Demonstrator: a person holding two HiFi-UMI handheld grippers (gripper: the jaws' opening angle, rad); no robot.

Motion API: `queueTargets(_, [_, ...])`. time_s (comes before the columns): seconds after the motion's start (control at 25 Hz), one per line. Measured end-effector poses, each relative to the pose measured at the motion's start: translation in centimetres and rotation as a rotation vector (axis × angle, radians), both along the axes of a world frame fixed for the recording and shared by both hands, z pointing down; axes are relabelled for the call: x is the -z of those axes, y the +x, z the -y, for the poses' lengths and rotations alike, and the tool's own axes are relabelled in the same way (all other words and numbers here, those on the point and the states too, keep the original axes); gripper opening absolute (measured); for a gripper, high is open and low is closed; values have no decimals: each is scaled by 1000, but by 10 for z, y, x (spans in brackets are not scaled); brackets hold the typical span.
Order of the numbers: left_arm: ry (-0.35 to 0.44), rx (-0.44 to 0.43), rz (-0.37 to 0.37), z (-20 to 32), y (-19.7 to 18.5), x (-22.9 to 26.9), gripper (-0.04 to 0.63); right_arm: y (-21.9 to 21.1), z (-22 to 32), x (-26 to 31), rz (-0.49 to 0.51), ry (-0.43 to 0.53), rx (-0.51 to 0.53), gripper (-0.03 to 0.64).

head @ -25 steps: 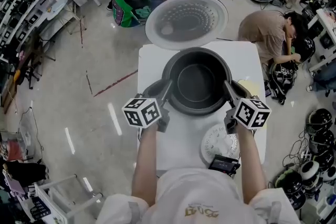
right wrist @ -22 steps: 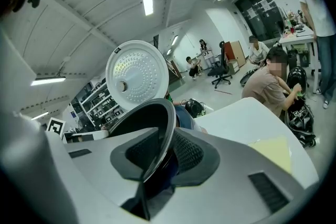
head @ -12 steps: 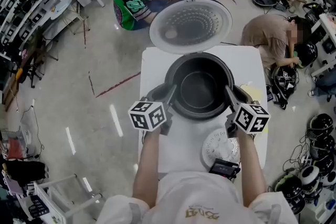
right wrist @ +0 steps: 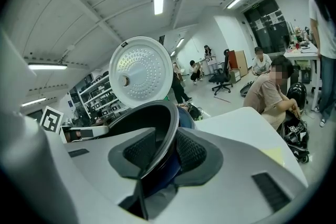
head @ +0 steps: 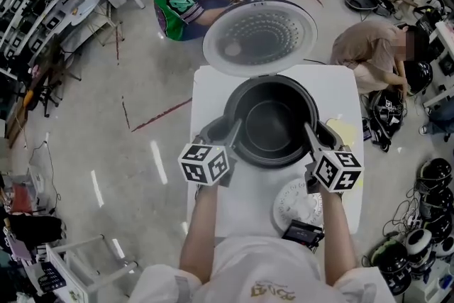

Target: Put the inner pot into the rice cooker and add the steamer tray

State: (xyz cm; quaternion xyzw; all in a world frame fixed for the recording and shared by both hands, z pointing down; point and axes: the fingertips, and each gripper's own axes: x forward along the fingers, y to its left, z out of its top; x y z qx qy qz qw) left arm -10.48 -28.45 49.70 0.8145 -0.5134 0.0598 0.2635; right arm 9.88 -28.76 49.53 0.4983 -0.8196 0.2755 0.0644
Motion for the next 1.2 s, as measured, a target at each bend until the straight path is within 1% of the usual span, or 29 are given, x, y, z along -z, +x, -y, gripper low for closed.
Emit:
queueTargets(0.12, [7, -3, 20, -1, -1, 0, 145, -1, 0, 1, -1, 2, -11, 140])
queueTargets(0.2, [18, 8, 31, 0, -2, 0, 170, 0, 1, 0, 6, 4, -15, 143])
queueTargets(0.36, [43, 26, 66, 0, -2, 0, 186, 0, -3, 2, 20, 14, -5, 143])
queueTargets(0.6, [46, 52, 24, -4, -4, 5, 228, 8, -9, 5, 27, 28, -25, 143])
queueTargets(0.84, [59, 64, -19, -26, -17, 14, 229, 8, -30, 15, 27, 49, -40, 141])
queueTargets(1.2, [89, 37, -36, -58, -8, 34, 232, 17, -65, 29, 24, 76, -56, 143])
